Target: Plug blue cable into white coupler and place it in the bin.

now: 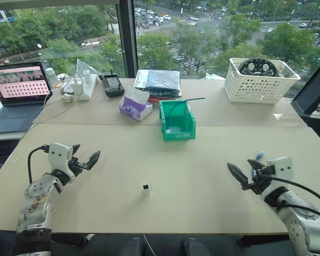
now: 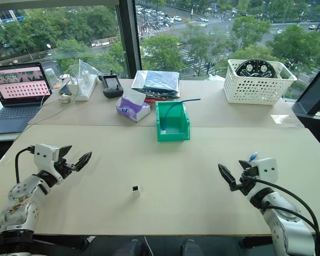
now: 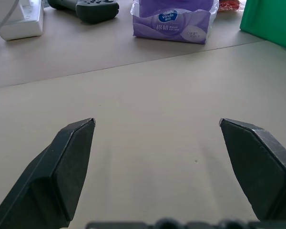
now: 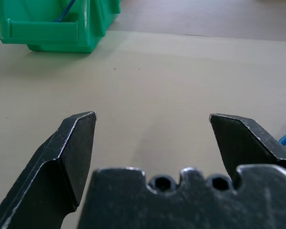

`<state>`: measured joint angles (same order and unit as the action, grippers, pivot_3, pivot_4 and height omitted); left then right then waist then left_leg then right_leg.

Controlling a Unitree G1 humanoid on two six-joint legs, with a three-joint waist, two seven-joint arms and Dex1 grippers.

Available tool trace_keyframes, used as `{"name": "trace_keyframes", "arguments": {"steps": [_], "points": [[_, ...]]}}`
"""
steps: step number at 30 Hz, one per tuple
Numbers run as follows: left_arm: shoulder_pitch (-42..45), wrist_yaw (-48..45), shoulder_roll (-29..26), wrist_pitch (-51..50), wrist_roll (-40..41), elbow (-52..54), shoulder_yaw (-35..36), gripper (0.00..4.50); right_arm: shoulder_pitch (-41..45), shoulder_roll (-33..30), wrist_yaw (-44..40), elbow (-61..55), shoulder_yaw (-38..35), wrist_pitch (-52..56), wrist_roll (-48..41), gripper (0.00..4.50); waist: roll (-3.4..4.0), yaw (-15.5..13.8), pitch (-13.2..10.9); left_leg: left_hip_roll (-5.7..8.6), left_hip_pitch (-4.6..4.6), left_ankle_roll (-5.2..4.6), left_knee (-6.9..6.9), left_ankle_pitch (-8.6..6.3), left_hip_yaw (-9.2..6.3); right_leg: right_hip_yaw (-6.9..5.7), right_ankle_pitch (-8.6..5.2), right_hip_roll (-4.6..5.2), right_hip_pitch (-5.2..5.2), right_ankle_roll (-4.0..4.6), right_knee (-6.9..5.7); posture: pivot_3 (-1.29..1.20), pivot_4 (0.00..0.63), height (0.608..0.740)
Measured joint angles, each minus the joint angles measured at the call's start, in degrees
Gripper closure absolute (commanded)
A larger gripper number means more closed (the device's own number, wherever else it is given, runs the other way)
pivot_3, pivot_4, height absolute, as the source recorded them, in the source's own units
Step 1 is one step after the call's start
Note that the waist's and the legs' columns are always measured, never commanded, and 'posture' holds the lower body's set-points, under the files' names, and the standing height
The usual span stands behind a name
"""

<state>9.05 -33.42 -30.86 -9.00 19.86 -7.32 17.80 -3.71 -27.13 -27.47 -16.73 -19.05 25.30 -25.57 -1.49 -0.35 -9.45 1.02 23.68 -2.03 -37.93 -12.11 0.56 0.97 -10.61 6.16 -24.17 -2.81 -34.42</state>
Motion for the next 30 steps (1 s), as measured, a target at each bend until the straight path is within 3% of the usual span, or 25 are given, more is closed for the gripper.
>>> {"name": "trace_keyframes", "arguments": {"steps": [2, 8, 16, 21, 30], "points": [[0.1, -0.1, -0.1, 0.0, 0.0, -0.2, 0.0, 0.00, 0.0, 0.0, 0.1, 0.0, 0.0, 0.1, 0.0, 0.10, 0.00, 0.0, 0.0, 0.00, 0.00, 0.00, 0.00, 0.00, 0.00, 0.00, 0.00, 0.00, 0.00, 0.00, 0.00, 0.00, 0.150, 0.740], [14.8, -18.2, -8.9, -7.0, 9.7, 1.1, -2.1, 0.00, 2.7, -8.4, 2.6, -6.8, -3.2, 10.3, -1.9, 0.10, -0.21, -0.3, -0.1, 0.02, 0.15, 0.04, -0.24, 0.16, -0.10, -0.11, -0.10, 0.01, -0.04, -0.09, -0.26, 0.00, 0.150, 0.740], [24.7, -36.0, -14.9, -19.2, 14.0, 2.3, -11.8, 0.00, 7.4, -8.4, 15.2, -10.7, -0.3, 29.9, 0.9, 0.10, -0.21, 0.7, -0.1, 0.02, 0.10, 0.03, -0.22, 0.15, -0.08, -0.05, -0.28, -0.05, -0.11, -0.12, -0.48, 0.00, 0.150, 0.740], [27.7, -37.7, -15.2, -24.5, 15.7, 6.5, -13.3, 0.00, 14.3, -7.4, 18.3, -3.6, 1.4, 32.8, 3.5, 0.10, -0.23, 1.0, -0.1, 0.04, 0.12, 0.03, -0.22, 0.15, -0.13, 0.00, -0.35, -0.05, -0.08, -0.23, -0.46, 0.00, 0.150, 0.740], [22.4, -34.9, -15.4, -28.5, 16.3, 15.1, -13.8, 0.00, 24.5, -5.9, 20.9, 15.5, 2.6, 32.2, 8.8, 0.10, -0.22, 1.2, -0.1, 0.06, 0.14, 0.02, -0.21, 0.15, -0.14, 0.02, -0.24, -0.06, -0.10, -0.04, -0.48, 0.00, 0.150, 0.740]]}}
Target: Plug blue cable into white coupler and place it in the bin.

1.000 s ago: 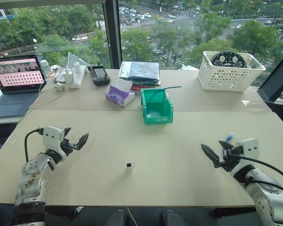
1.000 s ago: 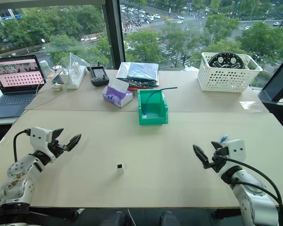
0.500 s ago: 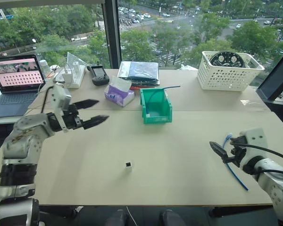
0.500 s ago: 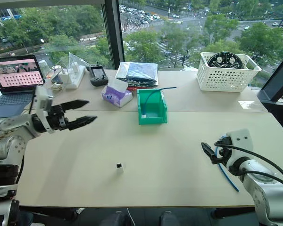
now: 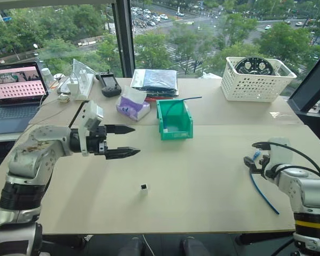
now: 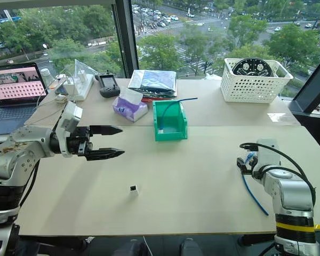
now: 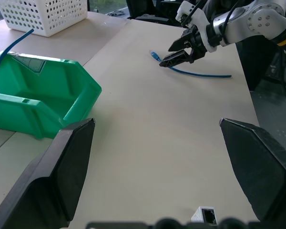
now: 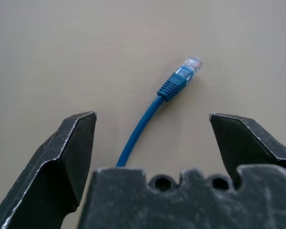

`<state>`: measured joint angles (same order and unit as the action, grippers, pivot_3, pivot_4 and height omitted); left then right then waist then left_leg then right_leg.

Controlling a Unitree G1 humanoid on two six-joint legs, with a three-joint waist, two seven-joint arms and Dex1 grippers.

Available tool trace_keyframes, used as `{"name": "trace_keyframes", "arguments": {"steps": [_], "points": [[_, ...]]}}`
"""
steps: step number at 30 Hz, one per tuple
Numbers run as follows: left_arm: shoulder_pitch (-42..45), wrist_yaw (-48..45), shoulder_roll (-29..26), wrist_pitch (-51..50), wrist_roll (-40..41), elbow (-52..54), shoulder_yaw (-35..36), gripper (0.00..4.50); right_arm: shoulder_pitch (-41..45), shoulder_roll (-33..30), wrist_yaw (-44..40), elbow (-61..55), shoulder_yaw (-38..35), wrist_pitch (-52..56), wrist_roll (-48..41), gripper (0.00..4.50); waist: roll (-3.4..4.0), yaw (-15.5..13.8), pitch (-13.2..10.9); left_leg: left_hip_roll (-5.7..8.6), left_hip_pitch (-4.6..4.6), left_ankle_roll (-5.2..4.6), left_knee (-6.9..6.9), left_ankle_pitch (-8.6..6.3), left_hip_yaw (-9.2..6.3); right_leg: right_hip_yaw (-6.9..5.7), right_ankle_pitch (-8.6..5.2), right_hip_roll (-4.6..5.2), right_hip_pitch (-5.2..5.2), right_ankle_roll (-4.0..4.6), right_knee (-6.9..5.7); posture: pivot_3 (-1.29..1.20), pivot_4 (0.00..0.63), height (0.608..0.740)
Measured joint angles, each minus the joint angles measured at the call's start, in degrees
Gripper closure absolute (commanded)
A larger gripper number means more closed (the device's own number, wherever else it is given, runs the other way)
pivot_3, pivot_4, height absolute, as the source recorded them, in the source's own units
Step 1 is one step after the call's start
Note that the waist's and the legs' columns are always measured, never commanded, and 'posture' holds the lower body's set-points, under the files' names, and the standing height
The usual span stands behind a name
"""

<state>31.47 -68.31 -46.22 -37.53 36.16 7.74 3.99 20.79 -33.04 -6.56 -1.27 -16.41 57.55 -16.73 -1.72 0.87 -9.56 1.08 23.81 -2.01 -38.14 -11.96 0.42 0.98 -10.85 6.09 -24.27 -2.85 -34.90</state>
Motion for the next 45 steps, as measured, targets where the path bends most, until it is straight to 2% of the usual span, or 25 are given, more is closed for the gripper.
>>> {"name": "trace_keyframes", "arguments": {"steps": [7, 8, 9, 16, 17, 18, 19, 20, 22, 27, 31, 36, 40, 45], "points": [[-3.1, 5.3, 0.6, -0.4, 0.0, 4.8, 0.9, 0.00, 9.7, 0.8, -0.5, 17.7, -0.4, -7.5, 2.1, 0.10, -0.01, 0.2, 0.0, -0.01, -0.04, 0.00, 0.00, 0.00, 0.00, 0.01, 0.04, -0.03, 0.03, 0.05, -0.01, 0.00, 0.150, 0.740], [-3.3, 5.9, 0.7, -0.6, 0.0, 5.3, 0.9, 0.00, 10.3, 0.7, -0.8, 19.4, -0.4, -8.6, 2.1, 0.60, -0.01, 0.2, 0.0, -0.01, -0.04, 0.00, 0.00, 0.00, -0.01, 0.01, 0.04, -0.03, 0.04, 0.06, -0.01, 0.00, 0.150, 0.740], [-3.5, 6.5, 0.7, -0.9, 0.0, 5.9, 1.0, 0.00, 10.9, 0.7, -1.1, 21.0, -0.5, -9.7, 2.1, 0.79, -0.01, 0.2, 0.0, 0.00, -0.05, 0.00, 0.00, 0.00, 0.00, 0.01, 0.04, -0.03, 0.07, 0.06, 0.00, 0.00, 0.150, 0.740], [-5.1, 9.1, 0.7, -1.5, 0.1, 8.5, 1.7, 0.00, 12.0, 0.1, -2.1, 25.1, -2.2, -11.8, 2.1, 3.24, -0.01, -0.2, 0.0, 0.04, -0.06, 0.00, -0.02, 0.00, -0.05, 0.00, 0.04, -0.01, 0.13, 0.04, 0.00, 0.00, 0.150, 0.740], [-5.2, 9.2, 0.7, -1.5, 0.1, 8.7, 1.7, 0.00, 11.9, 0.0, -2.5, 25.1, -2.2, -11.8, 2.1, 3.46, -0.01, -0.2, 0.0, 0.03, -0.06, 0.00, -0.02, 0.00, -0.04, 0.00, 0.04, -0.01, 0.12, 0.05, 0.01, 0.00, 0.150, 0.740], [-5.3, 9.3, 0.7, -1.5, 0.1, 8.9, 1.7, 0.00, 11.8, -0.3, -3.3, 25.1, -2.0, -11.9, 2.1, 3.91, -0.01, -0.1, 0.0, 0.03, -0.06, 0.00, -0.02, 0.00, -0.04, 0.01, 0.04, -0.01, 0.11, 0.05, 0.00, 0.00, 0.150, 0.740], [-5.3, 9.3, 0.7, -1.5, 0.1, 9.0, 1.7, 0.00, 11.7, -0.7, -4.0, 25.1, -1.7, -11.9, 2.3, 4.24, -0.01, 0.0, 0.0, 0.02, -0.06, 0.00, -0.02, 0.00, -0.04, 0.01, 0.04, -0.01, 0.10, 0.05, 0.00, 0.00, 0.150, 0.740], [-5.3, 9.3, 0.6, -1.5, 0.1, 9.0, 1.7, 0.00, 11.6, -1.1, -5.4, 25.1, -0.5, -12.5, 2.8, 4.37, -0.01, 0.1, 0.0, 0.02, -0.06, 0.00, -0.01, 0.00, -0.04, 0.00, 0.04, -0.02, 0.10, 0.05, 0.00, 0.00, 0.150, 0.740], [-5.3, 9.3, 0.5, -1.5, 0.0, 9.0, 1.7, 0.00, 11.5, -1.6, -8.1, 25.1, 2.0, -14.0, 3.6, 4.37, -0.01, 0.3, 0.0, 0.01, -0.07, 0.00, -0.01, 0.00, -0.03, 0.01, 0.03, -0.04, 0.07, 0.05, -0.01, 0.00, 0.150, 0.740], [-5.2, 9.1, 0.5, -1.2, -0.3, 8.5, 1.4, 0.00, 14.5, -3.8, -25.7, 21.7, 15.5, -20.6, 5.4, 4.37, 0.05, 1.8, -0.1, -0.05, -0.07, 0.00, -0.01, 0.00, -0.02, 0.04, -0.02, -0.12, 0.02, -0.04, -0.04, 0.00, 0.150, 0.740], [-5.0, 8.9, 0.6, -0.3, -0.8, 8.0, 0.7, 0.00, 19.1, -7.2, -43.5, 15.1, 25.5, -25.9, 5.8, 4.37, 0.10, 1.5, -0.1, -0.05, -0.06, 0.00, 0.01, 0.00, -0.11, -0.01, -0.01, -0.14, 0.01, -0.03, -0.05, 0.00, 0.150, 0.740], [-5.2, 8.7, 0.0, -0.2, -1.0, 7.8, 0.7, 0.00, 21.0, -8.9, -58.2, 10.4, 33.6, -32.2, 7.1, 4.37, 0.07, 0.6, -0.1, 0.02, -0.03, 0.02, 0.01, -0.01, -0.12, -0.04, 0.01, -0.03, 0.00, 0.01, -0.02, 0.00, 0.150, 0.740], [-5.7, 8.2, -1.4, -0.2, -1.0, 7.9, 0.8, 0.00, 20.9, -9.6, -67.2, 9.5, 39.9, -40.9, 10.8, 4.37, 0.05, 0.2, -0.1, 0.01, -0.03, 0.02, 0.01, -0.01, -0.10, -0.05, -0.01, -0.03, -0.02, -0.02, -0.03, 0.00, 0.150, 0.740], [-6.0, 7.9, -2.2, -0.2, -0.9, 7.9, 1.0, 0.00, 20.5, -10.0, -72.5, 9.7, 42.8, -47.8, 13.6, 4.37, 0.05, 0.0, -0.1, -0.01, -0.04, 0.03, 0.01, 0.00, -0.11, -0.06, -0.01, -0.03, -0.02, -0.01, -0.05, 0.00, 0.150, 0.740]]}}
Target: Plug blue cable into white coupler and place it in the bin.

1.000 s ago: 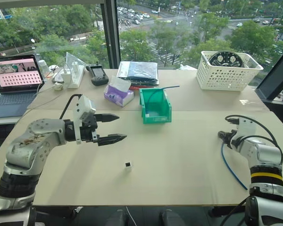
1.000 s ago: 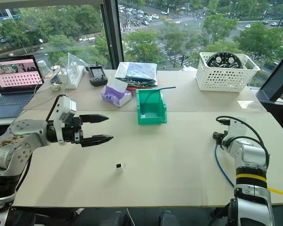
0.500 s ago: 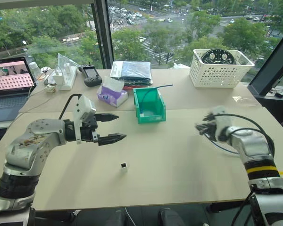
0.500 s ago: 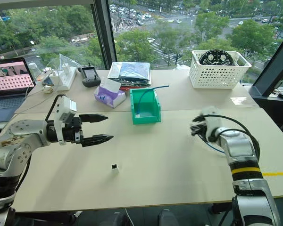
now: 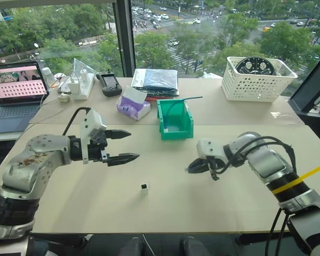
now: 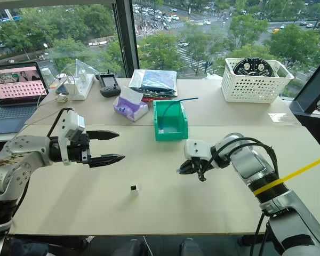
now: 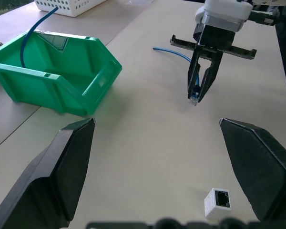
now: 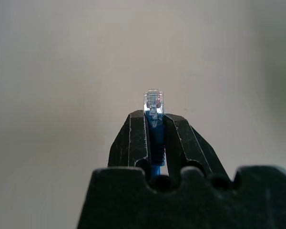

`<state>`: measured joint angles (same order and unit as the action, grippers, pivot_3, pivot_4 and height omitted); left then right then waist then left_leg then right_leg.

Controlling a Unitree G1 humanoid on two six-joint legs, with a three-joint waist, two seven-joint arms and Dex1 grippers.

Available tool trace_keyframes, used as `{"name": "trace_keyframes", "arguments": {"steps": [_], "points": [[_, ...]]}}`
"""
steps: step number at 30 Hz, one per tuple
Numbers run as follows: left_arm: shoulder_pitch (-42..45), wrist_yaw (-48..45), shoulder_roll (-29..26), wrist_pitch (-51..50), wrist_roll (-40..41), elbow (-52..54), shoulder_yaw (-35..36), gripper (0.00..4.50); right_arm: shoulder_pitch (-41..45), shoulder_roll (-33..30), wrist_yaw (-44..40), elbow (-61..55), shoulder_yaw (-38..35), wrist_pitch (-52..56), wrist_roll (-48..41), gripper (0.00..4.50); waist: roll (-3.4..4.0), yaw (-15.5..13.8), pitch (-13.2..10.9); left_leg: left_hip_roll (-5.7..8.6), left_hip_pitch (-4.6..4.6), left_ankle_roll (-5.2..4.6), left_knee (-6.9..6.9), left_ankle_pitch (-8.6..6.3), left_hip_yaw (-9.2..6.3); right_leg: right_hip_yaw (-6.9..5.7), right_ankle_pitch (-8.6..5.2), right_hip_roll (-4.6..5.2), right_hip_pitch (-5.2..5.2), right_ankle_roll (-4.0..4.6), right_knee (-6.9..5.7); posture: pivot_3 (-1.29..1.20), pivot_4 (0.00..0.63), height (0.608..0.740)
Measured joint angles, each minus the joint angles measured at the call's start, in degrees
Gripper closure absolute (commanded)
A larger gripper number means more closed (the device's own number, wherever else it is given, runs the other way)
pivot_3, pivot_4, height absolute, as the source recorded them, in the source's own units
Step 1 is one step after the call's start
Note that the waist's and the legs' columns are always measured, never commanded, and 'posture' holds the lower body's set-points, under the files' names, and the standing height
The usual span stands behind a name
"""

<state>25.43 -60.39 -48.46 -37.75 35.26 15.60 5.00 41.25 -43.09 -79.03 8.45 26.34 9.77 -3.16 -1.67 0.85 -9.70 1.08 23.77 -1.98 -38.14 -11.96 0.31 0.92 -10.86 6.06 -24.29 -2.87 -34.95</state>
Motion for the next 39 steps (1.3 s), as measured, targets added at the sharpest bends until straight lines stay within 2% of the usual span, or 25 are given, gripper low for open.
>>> {"name": "trace_keyframes", "arguments": {"steps": [7, 9, 13, 17, 19, 20, 24, 30, 35, 39], "points": [[-0.6, -1.0, -0.9, -0.1, 0.1, 0.5, 0.0, 0.00, -2.3, 1.3, -1.8, 0.0, 1.9, -3.0, 2.7, 4.37, 0.00, 0.0, 0.0, 0.01, 0.00, 0.00, 0.00, 0.00, 0.00, 0.00, 0.03, 0.00, -0.01, 0.06, -0.02, 0.00, 0.150, 0.740], [-0.6, -1.1, -0.9, -0.1, 0.1, 1.0, -0.1, 0.00, -2.5, 1.2, -2.0, -0.1, 2.0, -3.7, 3.2, 3.37, 0.00, 0.0, 0.0, 0.00, -0.01, 0.01, 0.00, 0.00, 0.00, 0.00, 0.03, 0.00, 0.00, 0.06, -0.02, 0.00, 0.150, 0.740], [-0.6, -1.4, -0.9, -0.1, 0.5, 1.5, -0.5, 0.00, -3.1, 0.6, -2.4, -1.5, 1.9, -3.6, 3.5, 2.34, 0.00, -0.2, 0.0, 0.00, -0.01, 0.01, 0.00, 0.00, -0.02, -0.01, 0.03, 0.00, 0.01, 0.06, -0.02, 0.00, 0.150, 0.740], [-0.2, -2.3, -0.9, -0.1, 0.6, 1.3, -1.7, 0.00, -4.4, -0.3, -3.8, -5.3, 1.1, 3.0, 1.5, 0.84, 0.00, -0.2, 0.0, 0.01, 0.00, 0.01, -0.01, 0.00, -0.02, -0.02, 0.03, 0.00, -0.01, 0.07, -0.04, 0.00, 0.150, 0.740], [1.4, -3.0, -0.8, 0.1, 0.3, 0.1, -2.7, 0.00, -4.7, -2.1, -3.8, -9.5, -1.5, 8.1, -0.7, 0.26, 0.01, -0.3, 0.0, 0.01, 0.01, 0.02, -0.02, 0.01, -0.02, -0.02, 0.03, 0.00, -0.01, 0.07, -0.05, 0.00, 0.150, 0.740], [1.7, -3.2, -0.8, 0.1, 0.2, -0.3, -2.8, 0.00, -4.7, -2.8, -3.8, -10.6, -2.5, 9.2, -1.2, 0.11, 0.01, -0.3, 0.0, 0.01, 0.00, 0.02, -0.02, 0.01, -0.03, -0.02, 0.03, 0.00, 0.00, 0.07, -0.05, 0.00, 0.150, 0.740], [2.8, -4.4, -0.3, 0.6, -0.9, -2.4, -4.2, 0.00, -5.6, -3.9, -1.6, -15.5, -6.5, 13.5, -2.7, 0.11, -0.01, -0.2, 0.0, -0.01, 0.00, 0.02, -0.02, 0.01, -0.04, -0.05, -0.03, -0.01, 0.00, 0.00, -0.04, 0.00, 0.150, 0.740], [4.4, -5.9, 0.9, 2.4, -2.0, -4.5, -5.3, 0.00, -11.2, -4.1, 2.9, -18.8, -7.1, 18.4, -2.7, 0.11, -0.02, -0.2, 0.0, 0.01, 0.01, 0.02, -0.02, 0.01, -0.02, -0.04, 0.01, 0.01, 0.01, 0.08, -0.04, 0.00, 0.150, 0.740], [4.4, -6.5, 1.4, 2.5, -2.0, -4.7, -5.2, 0.00, -13.4, -3.4, 6.0, -18.3, -7.1, 18.1, -2.3, 0.11, -0.03, -0.2, 0.0, 0.00, 0.01, 0.02, -0.02, 0.01, -0.01, -0.03, -0.03, 0.01, 0.00, 0.02, -0.04, 0.00, 0.150, 0.740], [7.8, -4.4, 6.9, 1.2, -1.1, -4.9, -6.0, 0.00, -13.3, -3.8, 7.0, -18.5, -8.9, 19.3, -3.3, 0.11, -0.07, -0.7, -0.1, 0.01, 0.05, 0.02, -0.17, 0.01, -0.06, -0.07, -0.03, 0.01, 0.05, 0.01, -0.05, 0.00, 0.150, 0.740]]}}
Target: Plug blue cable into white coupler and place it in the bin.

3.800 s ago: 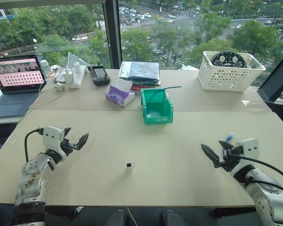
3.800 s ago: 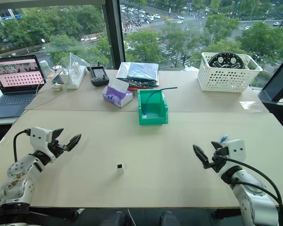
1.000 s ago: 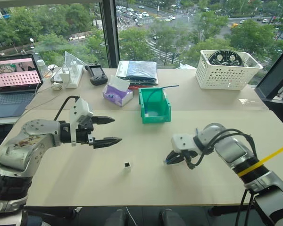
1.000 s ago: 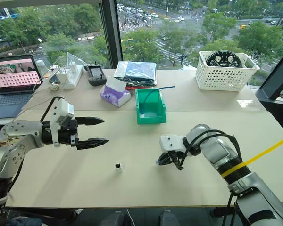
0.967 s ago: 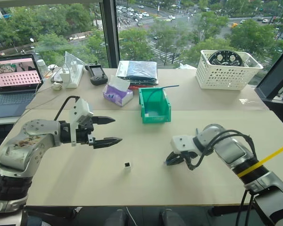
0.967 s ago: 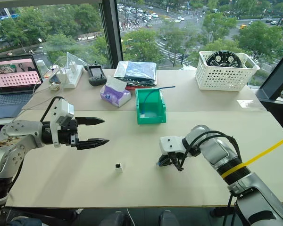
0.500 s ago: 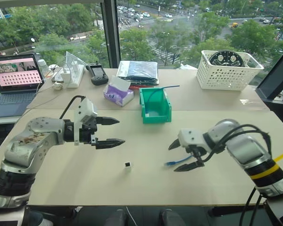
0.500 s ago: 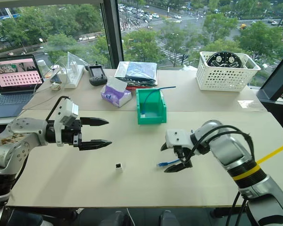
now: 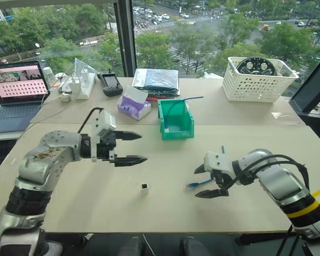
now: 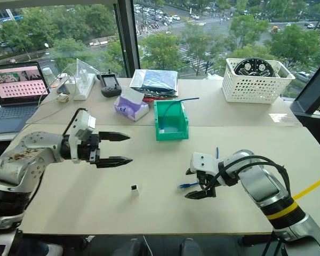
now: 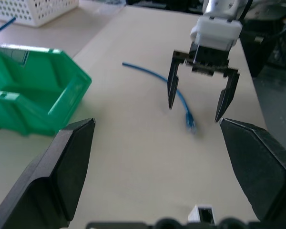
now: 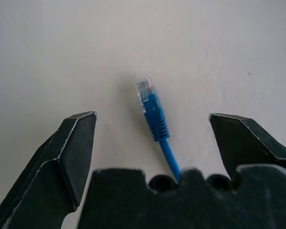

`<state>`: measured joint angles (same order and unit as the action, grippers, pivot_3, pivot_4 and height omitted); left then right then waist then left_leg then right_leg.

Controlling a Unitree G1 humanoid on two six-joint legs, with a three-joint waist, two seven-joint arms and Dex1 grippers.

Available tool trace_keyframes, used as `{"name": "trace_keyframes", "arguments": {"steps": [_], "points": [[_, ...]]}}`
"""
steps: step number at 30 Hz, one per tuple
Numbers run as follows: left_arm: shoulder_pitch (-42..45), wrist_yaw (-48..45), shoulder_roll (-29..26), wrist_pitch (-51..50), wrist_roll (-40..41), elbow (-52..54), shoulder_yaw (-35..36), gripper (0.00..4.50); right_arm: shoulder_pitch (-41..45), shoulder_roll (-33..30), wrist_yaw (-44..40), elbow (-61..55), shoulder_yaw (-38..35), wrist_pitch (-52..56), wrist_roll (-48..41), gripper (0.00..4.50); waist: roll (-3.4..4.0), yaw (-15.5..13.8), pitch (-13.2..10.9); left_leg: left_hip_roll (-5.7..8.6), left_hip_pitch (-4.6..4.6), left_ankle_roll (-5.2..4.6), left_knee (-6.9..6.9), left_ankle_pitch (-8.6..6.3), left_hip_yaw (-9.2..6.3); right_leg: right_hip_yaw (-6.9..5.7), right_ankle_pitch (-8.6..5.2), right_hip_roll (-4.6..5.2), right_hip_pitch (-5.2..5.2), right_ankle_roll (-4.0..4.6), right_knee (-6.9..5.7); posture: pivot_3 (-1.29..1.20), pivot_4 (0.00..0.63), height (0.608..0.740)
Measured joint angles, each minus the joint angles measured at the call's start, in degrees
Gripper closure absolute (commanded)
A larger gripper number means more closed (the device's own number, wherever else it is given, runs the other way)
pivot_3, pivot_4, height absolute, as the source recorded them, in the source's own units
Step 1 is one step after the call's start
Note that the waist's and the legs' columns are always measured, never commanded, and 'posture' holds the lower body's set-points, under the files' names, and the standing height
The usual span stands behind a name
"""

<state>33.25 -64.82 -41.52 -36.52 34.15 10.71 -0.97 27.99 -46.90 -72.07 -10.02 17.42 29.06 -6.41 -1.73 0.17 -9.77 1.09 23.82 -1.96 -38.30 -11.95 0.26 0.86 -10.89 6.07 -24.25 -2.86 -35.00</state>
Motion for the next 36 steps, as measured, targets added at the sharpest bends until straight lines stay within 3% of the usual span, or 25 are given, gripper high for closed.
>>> {"name": "trace_keyframes", "arguments": {"steps": [4, 8, 12, 18, 30, 36], "points": [[5.3, 2.8, 3.6, -1.8, -3.8, -1.3, -6.6, 0.00, 0.2, -2.5, 0.3, -3.2, -4.3, 6.3, -3.8, 0.11, -0.01, -0.7, 0.0, 0.05, 0.02, 0.00, -0.10, 0.00, 0.02, 0.02, 0.02, 0.02, 0.05, -0.02, 0.01, 0.00, 0.150, 0.740], [7.6, 5.1, 9.5, -1.7, -9.7, -3.6, -15.4, 0.00, -1.7, -11.8, -0.2, -11.0, -12.9, 18.7, -10.3, 0.11, 0.02, -1.0, 0.0, 0.06, 0.17, -0.02, -0.10, -0.01, -0.04, -0.03, 0.05, 0.04, -0.03, 0.04, 0.02, 0.00, 0.150, 0.740], [8.5, 4.5, 10.0, -3.5, -12.5, -2.3, -21.1, 0.00, -6.5, -17.0, 0.7, -14.7, -20.3, 24.4, -13.8, 0.11, -0.01, -0.6, 0.0, 0.01, 0.18, -0.05, -0.09, -0.03, -0.03, -0.02, 0.02, 0.02, -0.07, 0.04, 0.02, 0.00, 0.150, 0.740], [6.2, 5.8, 12.6, -3.9, -17.2, -1.5, -28.5, 0.00, -15.1, -18.1, 5.3, -16.9, -28.2, 26.4, -15.0, 0.11, 0.00, -0.7, 0.0, 0.00, 0.18, -0.05, -0.22, -0.03, 0.00, 0.02, -0.17, 0.03, -0.05, -0.31, -0.02, 0.00, 0.150, 0.740], [3.4, 14.4, 22.8, -10.5, -19.7, -4.8, -30.3, 0.00, -18.0, -18.0, 12.5, -19.9, -31.5, 28.6, -18.4, 0.11, -0.01, -0.9, 0.0, 0.02, 0.37, -0.06, -0.55, -0.04, -0.09, -0.03, -0.16, 0.05, -0.03, -0.42, -0.01, 0.00, 0.150, 0.740], [2.6, 16.3, 24.5, -9.8, -21.6, -6.4, -31.5, 0.00, -17.7, -18.0, 15.2, -21.1, -31.5, 29.7, -19.8, 0.11, 0.00, -0.9, 0.0, 0.02, 0.36, -0.08, -0.54, -0.05, -0.10, -0.04, -0.15, 0.04, -0.02, -0.41, -0.01, 0.00, 0.150, 0.740]]}}
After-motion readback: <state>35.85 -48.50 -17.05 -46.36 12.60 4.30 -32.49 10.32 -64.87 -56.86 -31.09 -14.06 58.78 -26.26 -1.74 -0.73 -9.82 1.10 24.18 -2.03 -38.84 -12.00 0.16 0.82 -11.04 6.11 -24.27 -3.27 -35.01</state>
